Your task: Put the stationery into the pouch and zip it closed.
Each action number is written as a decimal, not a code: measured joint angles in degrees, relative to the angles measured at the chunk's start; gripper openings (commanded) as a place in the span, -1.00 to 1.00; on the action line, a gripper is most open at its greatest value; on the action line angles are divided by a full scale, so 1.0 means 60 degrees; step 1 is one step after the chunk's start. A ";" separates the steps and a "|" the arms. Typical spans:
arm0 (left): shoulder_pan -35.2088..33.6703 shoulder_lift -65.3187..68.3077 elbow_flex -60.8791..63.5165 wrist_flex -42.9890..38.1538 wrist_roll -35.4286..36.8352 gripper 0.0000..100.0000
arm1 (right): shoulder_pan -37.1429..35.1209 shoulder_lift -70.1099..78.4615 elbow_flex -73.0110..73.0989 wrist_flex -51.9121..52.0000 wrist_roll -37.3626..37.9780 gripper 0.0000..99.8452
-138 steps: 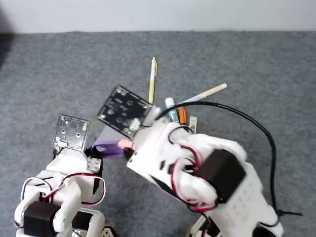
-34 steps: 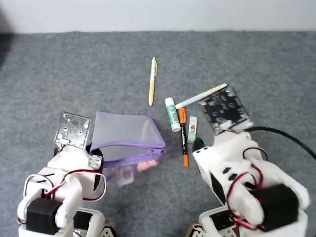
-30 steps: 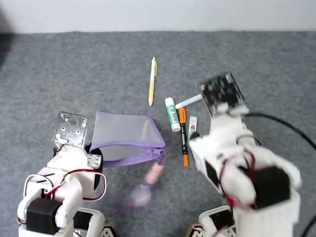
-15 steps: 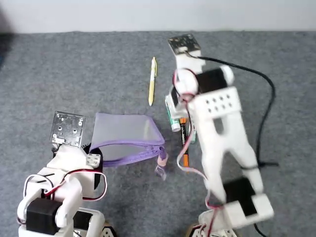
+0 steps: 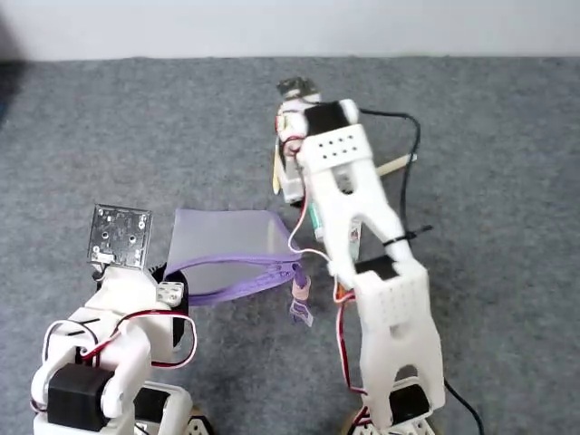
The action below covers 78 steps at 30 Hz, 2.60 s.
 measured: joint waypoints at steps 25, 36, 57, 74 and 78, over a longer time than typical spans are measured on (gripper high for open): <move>0.0000 0.0000 0.0000 0.0000 0.0000 -0.97 | 0.0293 0.4396 -0.4029 0.0029 -0.0029 -0.99; 0.0000 0.0000 0.0000 0.0000 0.0000 -0.97 | 0.0249 0.1421 -0.3810 0.0044 0.0469 -0.98; 0.0000 0.1788 -0.1392 -0.0513 0.0542 -0.97 | -0.1758 -0.9260 0.3575 0.0059 -0.0396 -0.98; 0.0000 0.3897 -0.2652 -0.0498 0.1480 -0.97 | -0.3678 -1.0125 0.3590 -0.2462 -0.1392 -0.98; 0.0000 0.3897 -0.2652 -0.0498 0.1509 -0.97 | -0.3722 -1.0154 0.3678 -0.2579 -0.1392 -0.98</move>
